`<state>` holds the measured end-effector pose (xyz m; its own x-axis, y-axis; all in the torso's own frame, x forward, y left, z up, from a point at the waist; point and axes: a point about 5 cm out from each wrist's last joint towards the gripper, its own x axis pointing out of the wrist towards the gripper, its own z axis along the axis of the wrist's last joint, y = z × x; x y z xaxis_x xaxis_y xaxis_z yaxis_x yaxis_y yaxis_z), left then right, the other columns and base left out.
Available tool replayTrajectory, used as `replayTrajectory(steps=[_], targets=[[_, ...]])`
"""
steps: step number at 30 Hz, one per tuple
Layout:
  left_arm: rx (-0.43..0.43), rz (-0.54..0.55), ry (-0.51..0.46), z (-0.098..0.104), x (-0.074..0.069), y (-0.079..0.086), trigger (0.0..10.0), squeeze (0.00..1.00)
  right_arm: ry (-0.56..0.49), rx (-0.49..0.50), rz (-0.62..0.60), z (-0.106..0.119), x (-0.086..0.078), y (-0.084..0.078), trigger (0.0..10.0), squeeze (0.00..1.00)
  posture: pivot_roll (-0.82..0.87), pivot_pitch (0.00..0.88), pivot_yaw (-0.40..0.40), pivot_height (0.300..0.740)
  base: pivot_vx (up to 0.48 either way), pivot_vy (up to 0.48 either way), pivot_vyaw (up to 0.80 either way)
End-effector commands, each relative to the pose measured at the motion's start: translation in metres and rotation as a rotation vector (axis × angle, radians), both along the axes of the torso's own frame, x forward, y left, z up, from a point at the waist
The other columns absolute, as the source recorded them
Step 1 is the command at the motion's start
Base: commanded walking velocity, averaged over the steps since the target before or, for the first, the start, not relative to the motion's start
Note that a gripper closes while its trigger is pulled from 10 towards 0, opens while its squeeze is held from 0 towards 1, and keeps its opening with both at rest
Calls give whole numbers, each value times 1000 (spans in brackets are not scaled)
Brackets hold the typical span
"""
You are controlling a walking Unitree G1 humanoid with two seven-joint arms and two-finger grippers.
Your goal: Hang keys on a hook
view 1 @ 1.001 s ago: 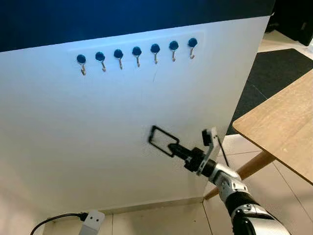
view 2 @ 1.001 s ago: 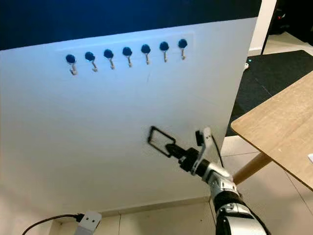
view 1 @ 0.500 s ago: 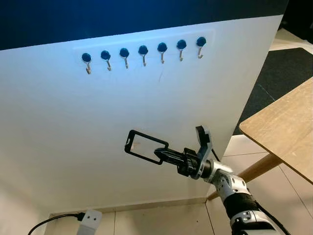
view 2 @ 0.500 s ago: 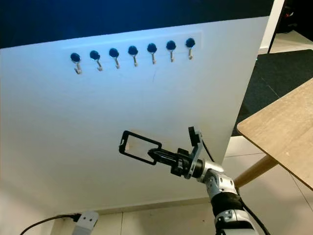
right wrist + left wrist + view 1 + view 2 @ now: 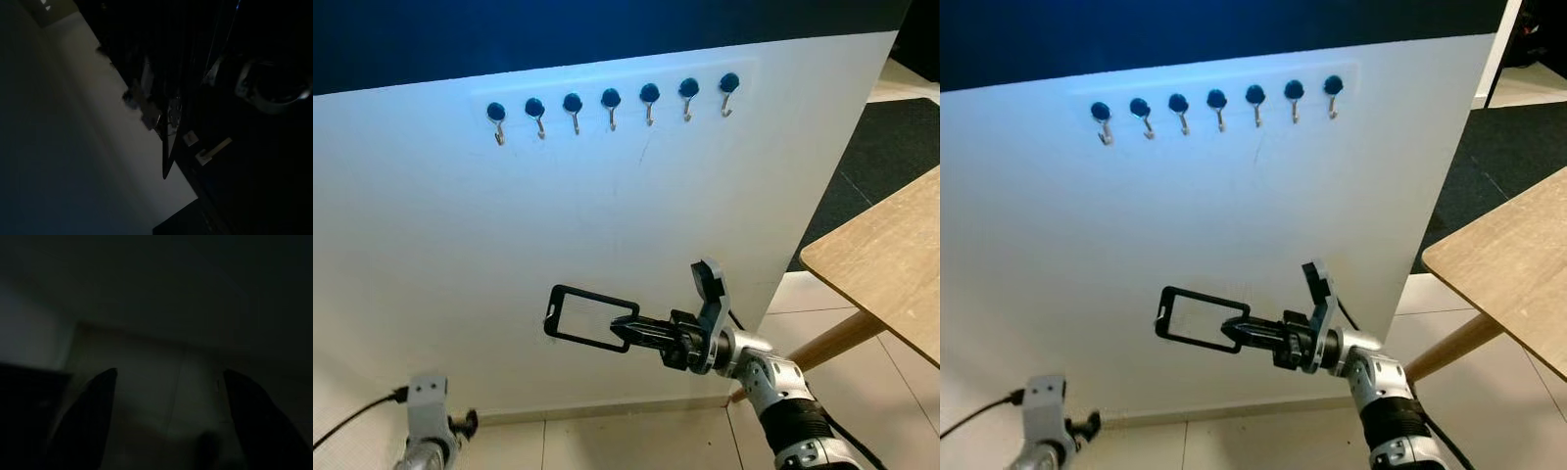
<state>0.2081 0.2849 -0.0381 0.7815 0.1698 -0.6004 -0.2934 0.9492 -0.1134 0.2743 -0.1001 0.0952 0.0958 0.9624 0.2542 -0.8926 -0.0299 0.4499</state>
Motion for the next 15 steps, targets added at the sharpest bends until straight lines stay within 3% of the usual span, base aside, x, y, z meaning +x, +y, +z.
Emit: replayTrajectory(steps=[1,4,5,6,8,10,11,12,15], targets=[[-33,24,-126,20,13,19,10000,0,-12,41,18,8,-1,6,10000,0,-80,56,75,740,0,0,0],[-61,2,-168,26,19,19,10000,0,-23,47,18,10,-1,7,10000,0,-75,58,74,740,0,0,0],[-132,-48,-277,40,33,17,10000,0,-52,42,3,15,1,10,10000,0,-71,62,74,740,0,0,0],[-132,-48,-277,40,33,17,10000,0,-52,42,3,15,1,10,10000,0,-71,62,74,740,0,0,0],[-218,-90,-401,56,47,16,10000,0,-82,45,-9,20,2,13,10000,0,-70,64,73,740,0,0,0],[-218,-90,-401,56,47,16,10000,0,-82,45,-9,20,2,13,10000,0,-70,64,73,740,0,0,0],[-264,-117,-475,66,53,15,10000,0,-96,47,-19,23,3,15,10000,0,-67,66,73,740,0,0,0],[-264,-117,-475,66,53,15,10000,0,-96,47,-19,23,3,15,10000,0,-67,66,73,740,0,0,0],[-422,-379,-754,106,68,1,10000,0,-146,77,-58,38,7,17,10000,0,-64,69,72,740,0,0,0]])
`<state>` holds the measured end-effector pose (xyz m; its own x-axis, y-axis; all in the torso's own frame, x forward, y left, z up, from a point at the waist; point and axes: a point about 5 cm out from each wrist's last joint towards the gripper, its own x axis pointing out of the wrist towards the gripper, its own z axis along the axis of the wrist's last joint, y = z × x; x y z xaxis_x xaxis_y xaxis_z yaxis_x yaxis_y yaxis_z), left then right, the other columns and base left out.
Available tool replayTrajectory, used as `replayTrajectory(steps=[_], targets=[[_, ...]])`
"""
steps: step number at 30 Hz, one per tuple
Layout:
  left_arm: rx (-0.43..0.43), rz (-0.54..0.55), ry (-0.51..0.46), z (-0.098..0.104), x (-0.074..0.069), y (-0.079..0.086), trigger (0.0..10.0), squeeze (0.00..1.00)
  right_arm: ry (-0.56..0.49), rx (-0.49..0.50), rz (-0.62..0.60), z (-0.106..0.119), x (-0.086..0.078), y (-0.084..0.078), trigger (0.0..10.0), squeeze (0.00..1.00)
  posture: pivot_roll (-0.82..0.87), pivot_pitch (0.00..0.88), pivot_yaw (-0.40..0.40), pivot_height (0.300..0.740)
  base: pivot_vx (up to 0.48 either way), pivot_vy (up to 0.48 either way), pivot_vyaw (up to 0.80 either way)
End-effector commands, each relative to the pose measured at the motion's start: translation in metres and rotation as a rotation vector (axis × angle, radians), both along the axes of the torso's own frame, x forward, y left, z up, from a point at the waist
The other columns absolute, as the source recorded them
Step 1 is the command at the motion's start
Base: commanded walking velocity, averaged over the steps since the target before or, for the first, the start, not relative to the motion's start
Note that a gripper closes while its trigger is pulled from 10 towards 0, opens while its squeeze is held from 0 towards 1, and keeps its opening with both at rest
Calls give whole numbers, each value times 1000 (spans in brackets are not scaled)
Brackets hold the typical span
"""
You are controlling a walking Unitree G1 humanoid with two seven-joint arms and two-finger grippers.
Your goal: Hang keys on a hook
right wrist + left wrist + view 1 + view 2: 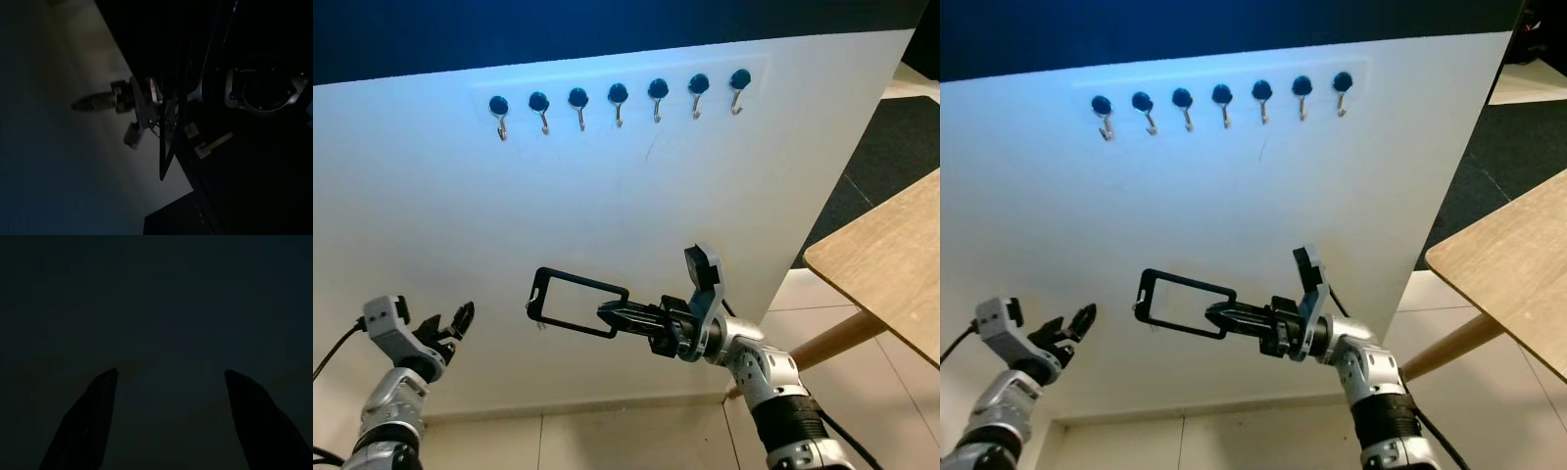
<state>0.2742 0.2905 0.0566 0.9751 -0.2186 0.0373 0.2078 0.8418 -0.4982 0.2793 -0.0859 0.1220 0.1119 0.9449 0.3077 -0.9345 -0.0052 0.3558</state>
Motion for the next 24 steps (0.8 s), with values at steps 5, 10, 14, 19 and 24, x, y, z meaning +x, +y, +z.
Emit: replayTrajectory(steps=[5,10,14,19,24], targets=[[-69,-256,-251,38,3,-16,10000,0,-72,67,-27,23,5,2,10000,0,-60,71,70,740,0,0,0],[-75,-426,-390,70,1,-31,10000,0,-103,123,-39,37,8,0,10000,0,-52,71,67,740,0,0,0],[-77,-651,-478,93,-10,-59,10000,0,-136,230,-38,59,9,-2,10000,0,-48,66,68,740,0,0,0],[-121,-737,-541,106,-22,-75,10000,0,-161,284,-37,72,10,-3,10000,0,-48,61,64,740,0,0,0],[-107,-770,-560,109,-28,-85,10000,0,-165,298,-39,77,11,-3,10000,0,-47,63,58,740,0,0,0]])
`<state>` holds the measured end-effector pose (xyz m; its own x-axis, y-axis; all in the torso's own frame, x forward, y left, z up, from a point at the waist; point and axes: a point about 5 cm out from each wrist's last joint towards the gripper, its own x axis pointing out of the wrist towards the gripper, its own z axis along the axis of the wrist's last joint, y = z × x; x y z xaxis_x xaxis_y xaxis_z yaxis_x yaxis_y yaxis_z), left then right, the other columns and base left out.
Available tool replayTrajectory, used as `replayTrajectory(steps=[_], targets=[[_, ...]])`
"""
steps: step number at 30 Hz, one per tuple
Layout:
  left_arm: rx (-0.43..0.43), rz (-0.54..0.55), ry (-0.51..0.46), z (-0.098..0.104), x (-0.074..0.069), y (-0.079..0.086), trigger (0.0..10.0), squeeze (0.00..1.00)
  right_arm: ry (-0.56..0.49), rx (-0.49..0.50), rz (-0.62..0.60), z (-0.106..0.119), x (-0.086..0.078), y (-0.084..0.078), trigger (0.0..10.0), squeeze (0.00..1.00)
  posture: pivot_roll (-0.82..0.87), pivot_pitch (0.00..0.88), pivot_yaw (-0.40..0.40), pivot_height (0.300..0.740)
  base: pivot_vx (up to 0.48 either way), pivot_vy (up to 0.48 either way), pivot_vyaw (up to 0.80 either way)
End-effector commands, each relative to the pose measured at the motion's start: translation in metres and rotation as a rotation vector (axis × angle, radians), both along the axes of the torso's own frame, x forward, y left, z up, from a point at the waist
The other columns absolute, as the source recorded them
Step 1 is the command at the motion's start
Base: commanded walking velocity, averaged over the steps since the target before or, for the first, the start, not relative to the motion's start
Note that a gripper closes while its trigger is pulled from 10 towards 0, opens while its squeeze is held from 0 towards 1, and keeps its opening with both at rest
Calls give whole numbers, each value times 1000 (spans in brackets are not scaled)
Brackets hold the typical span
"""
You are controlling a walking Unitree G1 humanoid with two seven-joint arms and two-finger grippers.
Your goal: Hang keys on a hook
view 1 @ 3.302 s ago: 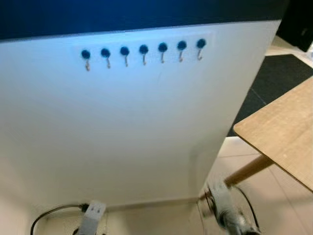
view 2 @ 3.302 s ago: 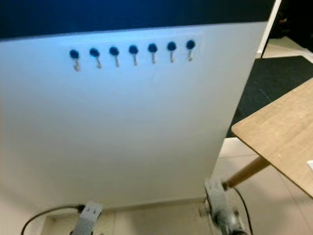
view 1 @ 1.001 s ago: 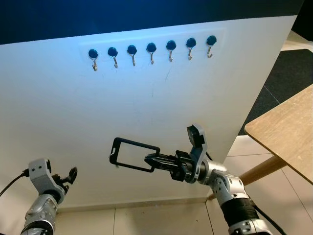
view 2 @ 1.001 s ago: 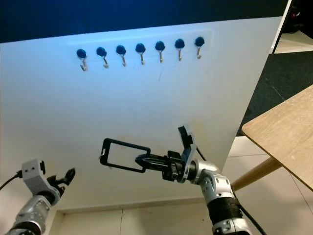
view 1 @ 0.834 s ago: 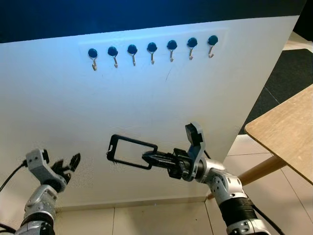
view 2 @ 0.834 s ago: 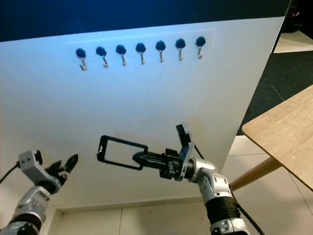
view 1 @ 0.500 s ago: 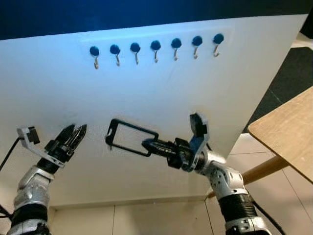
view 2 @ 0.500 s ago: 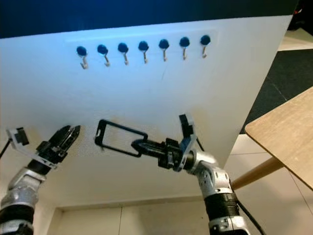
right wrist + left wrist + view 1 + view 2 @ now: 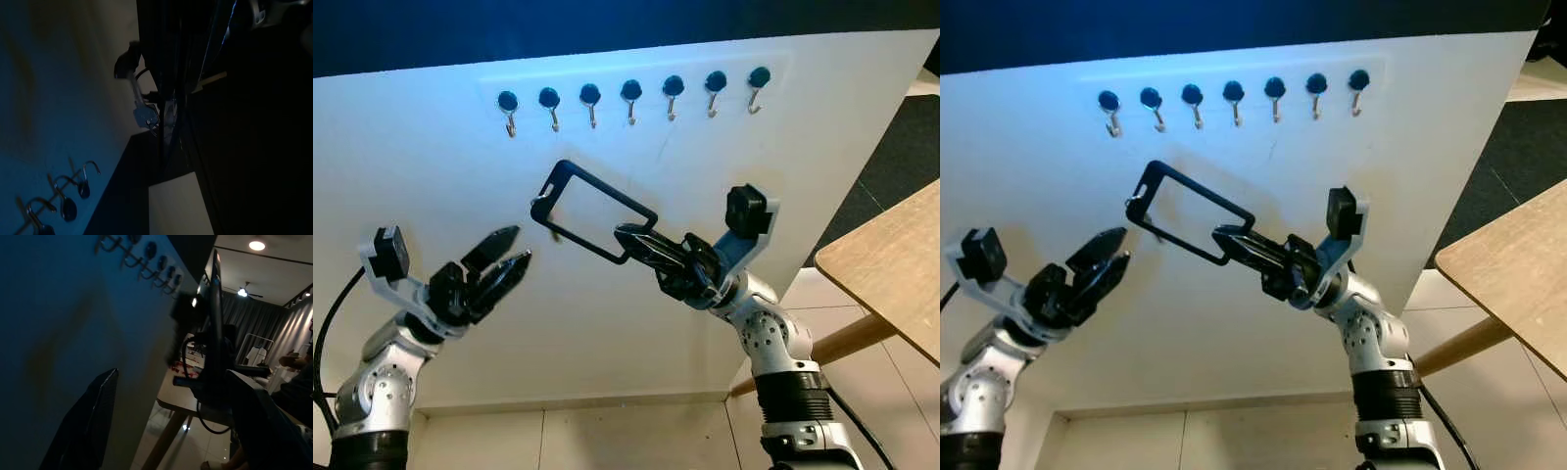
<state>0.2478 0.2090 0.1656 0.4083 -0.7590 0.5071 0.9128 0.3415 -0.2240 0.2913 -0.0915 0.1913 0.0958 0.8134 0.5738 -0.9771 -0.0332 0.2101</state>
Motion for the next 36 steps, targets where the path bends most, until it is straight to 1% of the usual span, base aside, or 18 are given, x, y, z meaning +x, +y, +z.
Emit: replayTrajectory(steps=[1,3,6,7,8,10,11,13,16,22,27,36], targets=[[-5,3,-16,5,0,-10,10000,0,-18,4,14,5,-1,4,10000,0,-45,64,55,740,0,0,0],[-7,4,-18,7,0,-12,10000,0,-14,0,15,5,-1,4,10000,0,-45,64,55,740,0,0,0],[-38,22,-57,21,3,-24,10000,0,-2,-19,22,2,-2,6,10000,0,-44,64,53,740,0,0,0],[-38,22,-57,21,3,-24,10000,0,-2,-19,22,2,-2,6,10000,0,-44,64,53,740,0,0,0],[-64,48,-71,29,8,-30,10000,0,2,-22,23,1,-3,7,10000,0,-44,64,53,740,0,0,0],[-64,48,-71,29,8,-30,10000,0,2,-22,23,1,-3,7,10000,0,-44,64,53,740,0,0,0],[-77,45,-76,33,9,-35,10000,0,3,-21,21,1,-4,7,10000,0,-47,69,57,740,0,0,0],[-77,45,-76,33,9,-35,10000,0,3,-21,21,1,-4,7,10000,0,-47,69,57,740,0,0,0],[-74,11,-83,36,8,-41,10000,0,3,-23,17,1,-4,8,10000,0,-49,69,62,740,0,0,0],[-61,-11,-84,36,6,-43,10000,0,2,-22,4,1,-3,8,10000,0,-49,69,65,740,0,0,0],[-56,-4,-76,37,5,-45,10000,0,3,-18,-7,2,-2,8,10000,0,-49,69,65,740,0,0,0],[-62,-1,-63,37,6,-50,10000,0,15,-9,-6,0,-3,14,10000,0,-49,69,65,740,0,0,0]])
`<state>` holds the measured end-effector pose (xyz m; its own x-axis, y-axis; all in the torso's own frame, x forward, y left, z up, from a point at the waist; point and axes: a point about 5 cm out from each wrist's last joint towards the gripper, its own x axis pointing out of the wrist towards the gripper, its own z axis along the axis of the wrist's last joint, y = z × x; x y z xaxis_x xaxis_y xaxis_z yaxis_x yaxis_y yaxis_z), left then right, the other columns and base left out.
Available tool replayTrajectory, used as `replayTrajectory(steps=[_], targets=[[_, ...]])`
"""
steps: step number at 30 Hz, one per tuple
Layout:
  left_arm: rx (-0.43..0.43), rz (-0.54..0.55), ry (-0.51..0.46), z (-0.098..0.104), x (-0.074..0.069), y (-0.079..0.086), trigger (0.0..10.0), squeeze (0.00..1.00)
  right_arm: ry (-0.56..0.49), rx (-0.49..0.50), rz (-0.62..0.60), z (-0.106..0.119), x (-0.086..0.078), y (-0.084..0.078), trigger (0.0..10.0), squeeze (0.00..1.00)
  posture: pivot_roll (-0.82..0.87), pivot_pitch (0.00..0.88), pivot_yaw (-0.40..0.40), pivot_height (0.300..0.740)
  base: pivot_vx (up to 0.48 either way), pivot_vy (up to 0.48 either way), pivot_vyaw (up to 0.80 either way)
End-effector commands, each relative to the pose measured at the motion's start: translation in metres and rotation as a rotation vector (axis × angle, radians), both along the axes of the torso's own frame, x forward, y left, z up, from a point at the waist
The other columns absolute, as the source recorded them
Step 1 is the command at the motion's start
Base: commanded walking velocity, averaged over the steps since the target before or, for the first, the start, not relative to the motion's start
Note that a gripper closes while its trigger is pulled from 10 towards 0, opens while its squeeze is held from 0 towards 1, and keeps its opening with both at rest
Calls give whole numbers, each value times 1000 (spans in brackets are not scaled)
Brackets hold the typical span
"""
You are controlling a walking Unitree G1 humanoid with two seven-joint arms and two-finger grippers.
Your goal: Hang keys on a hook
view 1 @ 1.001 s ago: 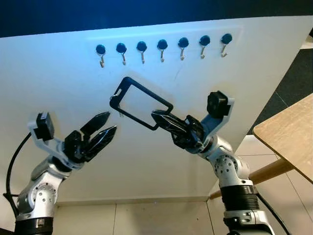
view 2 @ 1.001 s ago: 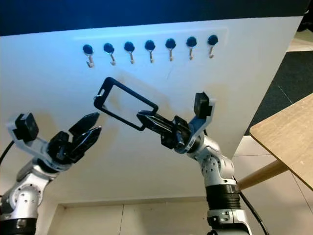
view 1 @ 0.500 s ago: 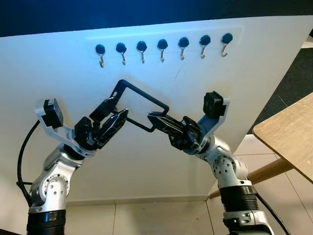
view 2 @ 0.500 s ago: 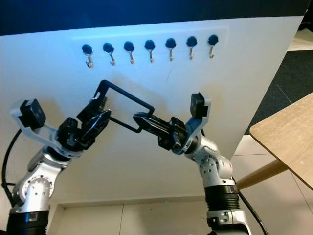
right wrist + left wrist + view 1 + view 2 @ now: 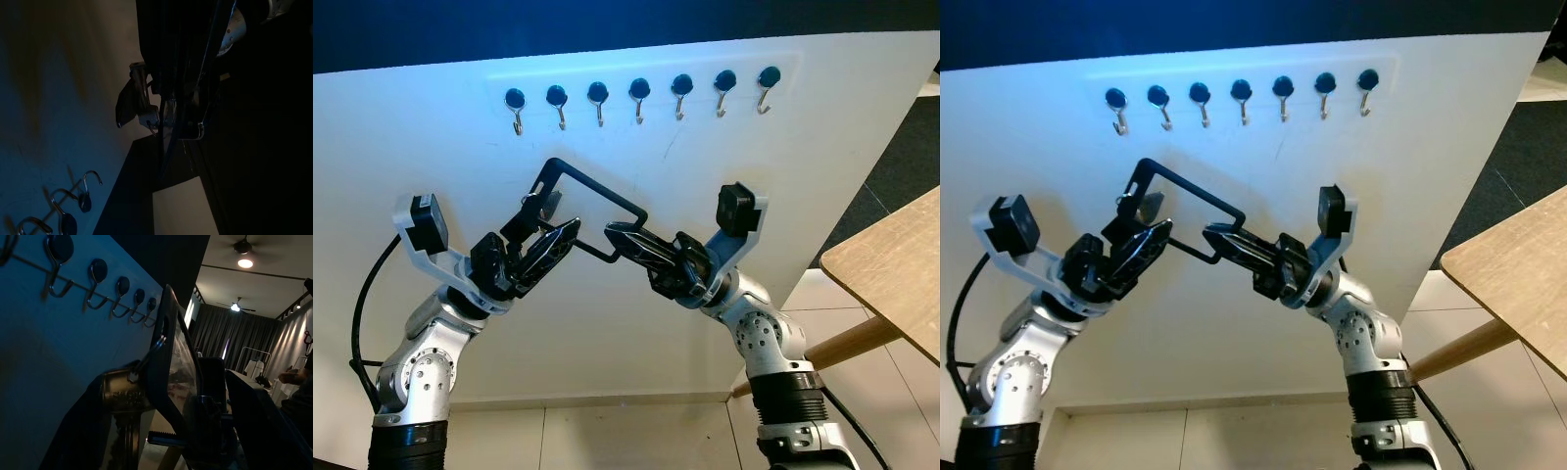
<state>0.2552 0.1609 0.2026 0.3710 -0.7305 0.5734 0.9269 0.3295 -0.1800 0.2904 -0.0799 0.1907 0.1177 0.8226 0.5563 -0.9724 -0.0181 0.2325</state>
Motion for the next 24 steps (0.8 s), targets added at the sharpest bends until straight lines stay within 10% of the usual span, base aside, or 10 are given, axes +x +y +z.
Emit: replayTrajectory(steps=[1,6,7,9,24], targets=[[-8,0,4,0,-1,-2,10000,0,-8,9,5,1,-2,3,10000,0,-49,69,65,740,0,0,0],[-17,2,7,4,0,-6,10000,0,-5,8,3,0,-3,3,10000,0,-48,72,63,740,0,0,0],[-23,3,10,4,1,-7,1451,0,-5,9,2,0,-3,3,10000,0,-48,72,63,740,0,0,0],[-31,2,12,4,1,-8,0,0,-5,9,2,0,-3,3,10000,0,-48,72,63,740,0,0,0],[-44,5,-11,13,-1,-7,0,0,-10,13,-4,1,-3,3,10000,0,-49,76,64,740,0,0,0]])
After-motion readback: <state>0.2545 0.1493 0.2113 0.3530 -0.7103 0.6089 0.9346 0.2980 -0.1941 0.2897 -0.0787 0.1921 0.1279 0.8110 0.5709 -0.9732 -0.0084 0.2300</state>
